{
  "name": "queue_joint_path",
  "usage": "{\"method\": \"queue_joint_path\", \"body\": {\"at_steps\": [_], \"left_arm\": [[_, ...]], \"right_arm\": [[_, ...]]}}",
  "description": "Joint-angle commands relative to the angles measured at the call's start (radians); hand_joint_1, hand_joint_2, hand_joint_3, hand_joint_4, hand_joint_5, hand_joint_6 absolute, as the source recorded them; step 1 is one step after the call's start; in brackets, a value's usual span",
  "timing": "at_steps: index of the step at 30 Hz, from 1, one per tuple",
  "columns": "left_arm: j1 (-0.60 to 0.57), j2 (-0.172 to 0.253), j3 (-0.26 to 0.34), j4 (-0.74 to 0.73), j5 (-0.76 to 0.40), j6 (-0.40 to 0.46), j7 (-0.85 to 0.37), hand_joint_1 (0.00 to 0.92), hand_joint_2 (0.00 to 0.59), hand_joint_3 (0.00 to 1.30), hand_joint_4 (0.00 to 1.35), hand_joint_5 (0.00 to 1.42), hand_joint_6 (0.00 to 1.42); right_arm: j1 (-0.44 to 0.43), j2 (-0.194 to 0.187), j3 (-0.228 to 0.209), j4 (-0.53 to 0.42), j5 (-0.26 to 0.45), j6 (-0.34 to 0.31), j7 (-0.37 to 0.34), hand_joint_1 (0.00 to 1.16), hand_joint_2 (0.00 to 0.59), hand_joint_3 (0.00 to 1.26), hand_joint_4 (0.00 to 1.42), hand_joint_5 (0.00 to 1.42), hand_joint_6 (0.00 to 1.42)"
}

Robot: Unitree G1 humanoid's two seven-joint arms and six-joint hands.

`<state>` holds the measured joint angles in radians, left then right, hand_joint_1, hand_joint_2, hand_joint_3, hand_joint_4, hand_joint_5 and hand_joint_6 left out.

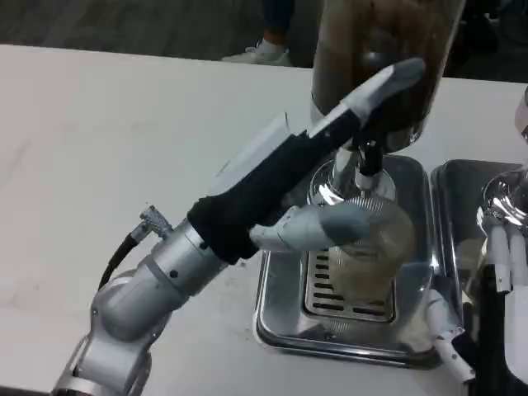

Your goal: Grasp the cup under the faucet to collect the drink, then remove the cup.

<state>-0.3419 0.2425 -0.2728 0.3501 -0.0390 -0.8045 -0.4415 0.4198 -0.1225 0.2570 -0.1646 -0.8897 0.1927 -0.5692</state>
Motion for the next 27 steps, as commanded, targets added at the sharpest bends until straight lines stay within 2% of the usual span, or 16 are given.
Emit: {"method": "queue_joint_path", "body": {"at_steps": [1,11,14,20,22,23,24,27], "left_arm": [[-0.022,-0.020,-0.018,0.006,0.008,-0.021,-0.045,0.000,0.061,0.00,0.00,0.00,0.00],[0.004,0.008,-0.051,-0.027,0.082,-0.053,-0.073,0.000,0.062,0.00,0.00,0.00,0.00],[0.005,0.015,-0.058,-0.021,0.109,-0.062,-0.066,0.000,0.063,0.00,0.00,0.00,0.00],[-0.001,0.029,-0.058,-0.006,0.151,-0.083,-0.054,0.000,0.066,0.00,0.00,0.00,0.00],[-0.004,0.034,-0.055,0.001,0.167,-0.091,-0.045,0.000,0.067,0.00,0.00,0.00,0.00],[-0.004,0.035,-0.054,0.004,0.173,-0.094,-0.041,0.000,0.067,0.00,0.00,0.00,0.00],[-0.005,0.035,-0.056,0.007,0.176,-0.096,-0.039,0.000,0.068,0.00,0.00,0.00,0.00],[-0.010,0.032,-0.060,0.019,0.177,-0.101,-0.037,0.000,0.066,0.00,0.00,0.00,0.00]], "right_arm": [[0.006,0.005,-0.006,-0.001,-0.002,-0.002,-0.021,0.12,0.462,0.01,0.00,0.00,0.11],[-0.005,-0.010,-0.006,0.004,0.023,-0.027,0.004,0.12,0.451,0.01,0.00,0.00,0.12],[-0.009,-0.014,-0.012,0.005,0.052,-0.043,0.021,0.17,0.395,0.00,0.00,0.00,0.13],[-0.017,-0.039,-0.049,0.019,0.187,-0.150,0.082,0.28,0.343,0.00,0.00,0.00,0.13],[-0.021,-0.044,-0.073,0.041,0.276,-0.218,0.109,0.33,0.306,0.00,0.00,0.00,0.13],[-0.027,-0.052,-0.091,0.068,0.350,-0.274,0.142,0.39,0.291,0.00,0.00,0.00,0.12],[-0.032,-0.058,-0.102,0.089,0.401,-0.314,0.166,0.43,0.296,0.00,0.00,0.00,0.12],[-0.037,-0.068,-0.120,0.127,0.472,-0.395,0.205,0.50,0.249,0.00,0.00,0.00,0.07]]}}
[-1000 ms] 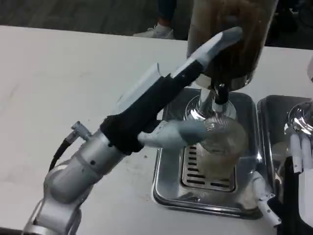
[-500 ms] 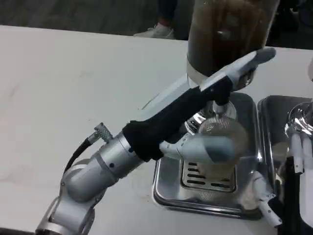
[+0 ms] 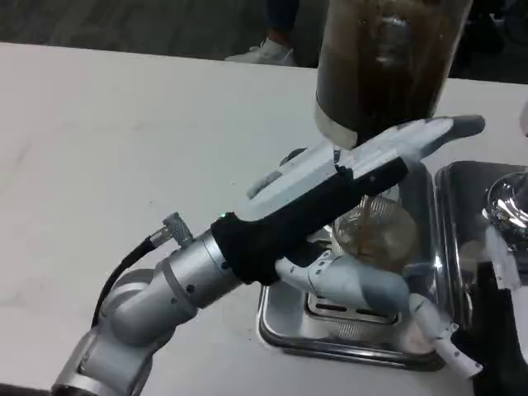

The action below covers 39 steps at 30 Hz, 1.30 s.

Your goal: Grasp the cup under the faucet to collect the drink, then remove the cup.

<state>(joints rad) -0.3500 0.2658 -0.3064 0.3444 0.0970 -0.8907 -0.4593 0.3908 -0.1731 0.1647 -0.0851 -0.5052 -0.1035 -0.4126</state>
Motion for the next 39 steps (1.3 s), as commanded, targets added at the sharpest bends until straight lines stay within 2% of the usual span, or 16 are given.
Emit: {"method": "queue_joint_path", "body": {"at_steps": [1,4,9,20,31,39], "left_arm": [[-0.003,0.008,-0.028,0.028,0.041,-0.017,-0.019,0.000,0.065,0.00,0.00,0.00,0.00],[-0.007,0.009,-0.031,0.034,0.044,-0.022,-0.018,0.000,0.063,0.00,0.00,0.00,0.00],[-0.006,0.014,-0.031,0.031,0.052,-0.022,-0.011,0.000,0.063,0.00,0.00,0.00,0.00],[-0.006,0.015,-0.027,0.014,0.051,-0.013,-0.001,0.000,0.063,0.00,0.00,0.00,0.00],[0.002,0.012,-0.024,0.010,0.056,-0.005,0.008,0.000,0.063,0.00,0.00,0.00,0.00],[0.011,0.014,-0.020,0.003,0.061,0.000,0.021,0.000,0.067,0.00,0.00,0.00,0.00]], "right_arm": [[-0.007,-0.018,-0.033,0.058,0.104,-0.125,0.058,0.51,0.253,0.00,0.00,0.00,0.07],[-0.009,-0.020,-0.042,0.073,0.137,-0.169,0.089,0.55,0.237,0.00,0.00,0.00,0.01],[-0.028,-0.019,-0.051,0.079,0.173,-0.190,0.147,0.59,0.224,0.00,0.00,0.00,0.00],[-0.098,-0.002,-0.051,0.107,0.168,-0.167,0.187,0.62,0.221,0.00,0.00,0.00,0.00],[-0.166,0.010,-0.041,0.160,0.207,-0.172,0.267,0.63,0.221,0.00,0.00,0.00,0.00],[-0.193,0.017,-0.042,0.186,0.226,-0.166,0.297,0.63,0.221,0.00,0.00,0.00,0.00]]}}
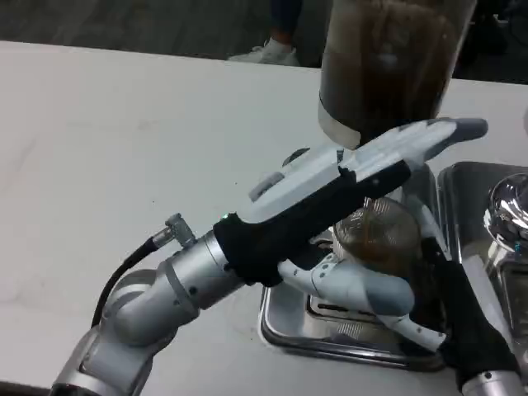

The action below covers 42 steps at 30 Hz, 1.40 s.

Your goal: Grasp the cup under the faucet to collect the drink, then remove the cup.

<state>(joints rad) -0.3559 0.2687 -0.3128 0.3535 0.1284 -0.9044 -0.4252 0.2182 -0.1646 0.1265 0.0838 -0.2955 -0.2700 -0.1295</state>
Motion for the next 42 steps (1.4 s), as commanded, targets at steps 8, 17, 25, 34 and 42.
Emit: {"method": "queue_joint_path", "body": {"at_steps": [8,17,25,34,42], "left_arm": [[0.018,0.013,-0.012,-0.014,0.033,0.022,-0.005,0.000,0.072,0.00,0.00,0.00,0.00],[0.022,0.013,-0.009,-0.022,0.038,0.029,0.006,0.000,0.073,0.00,0.00,0.00,0.00],[0.035,0.013,0.025,-0.057,0.037,0.029,0.043,0.000,0.074,0.00,0.00,0.01,0.00],[0.087,0.026,0.152,-0.154,-0.023,0.021,0.113,0.000,0.094,0.00,0.00,0.00,0.00],[0.203,0.079,0.282,-0.214,-0.065,0.031,0.144,0.000,0.107,0.00,0.00,0.00,0.00]], "right_arm": [[-0.058,0.028,-0.007,0.074,0.045,-0.001,0.029,0.63,0.221,0.00,0.00,0.00,0.00],[-0.096,0.037,-0.007,0.125,0.053,0.000,0.035,0.63,0.221,0.00,0.00,0.00,0.00],[-0.102,0.034,-0.001,0.131,0.048,-0.019,0.035,0.63,0.221,0.00,0.00,0.00,0.00],[-0.095,0.037,-0.004,0.129,0.040,-0.023,0.019,0.63,0.221,0.00,0.00,0.00,0.00],[-0.120,0.033,-0.004,0.157,0.040,-0.040,0.024,0.63,0.222,0.00,0.00,0.00,0.00]]}}
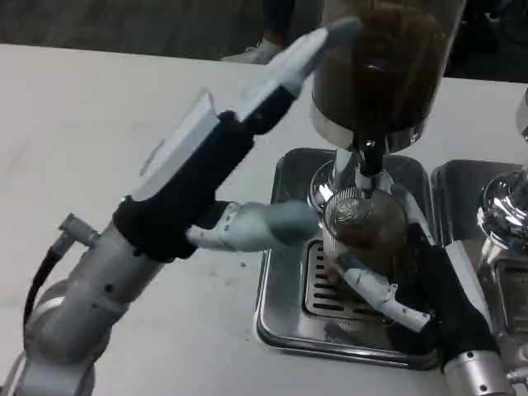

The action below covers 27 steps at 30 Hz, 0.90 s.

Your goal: Grasp the cup under the faucet to collect the drink, then remove the cup.

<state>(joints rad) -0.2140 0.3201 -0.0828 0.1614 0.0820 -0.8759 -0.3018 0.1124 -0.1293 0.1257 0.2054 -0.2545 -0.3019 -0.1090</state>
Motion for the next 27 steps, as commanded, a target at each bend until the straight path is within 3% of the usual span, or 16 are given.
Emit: {"method": "queue_joint_path", "body": {"at_steps": [1,11,16,27], "left_arm": [[0.079,0.034,0.066,-0.019,-0.021,0.002,0.024,0.000,0.107,0.00,0.00,0.00,0.00],[0.268,0.094,0.199,0.069,0.054,-0.035,0.081,0.000,0.113,0.00,0.00,0.00,0.00],[0.329,0.099,0.274,0.075,0.271,-0.077,0.223,0.000,0.117,0.00,0.00,0.00,0.00],[0.390,0.089,0.243,0.238,0.350,-0.011,0.375,0.000,0.121,0.00,0.00,0.00,0.00]], "right_arm": [[-0.017,-0.003,-0.003,0.040,-0.002,-0.011,0.003,0.63,0.222,0.00,0.00,0.00,0.00],[-0.043,-0.008,-0.017,0.096,-0.001,-0.077,-0.017,0.64,0.226,0.00,0.00,0.00,0.00],[-0.054,-0.003,-0.017,0.109,-0.010,-0.095,-0.032,0.64,0.221,0.00,0.00,0.00,0.00],[-0.092,0.030,-0.007,0.178,-0.024,-0.123,-0.071,0.67,0.213,0.00,0.00,0.00,0.00]]}}
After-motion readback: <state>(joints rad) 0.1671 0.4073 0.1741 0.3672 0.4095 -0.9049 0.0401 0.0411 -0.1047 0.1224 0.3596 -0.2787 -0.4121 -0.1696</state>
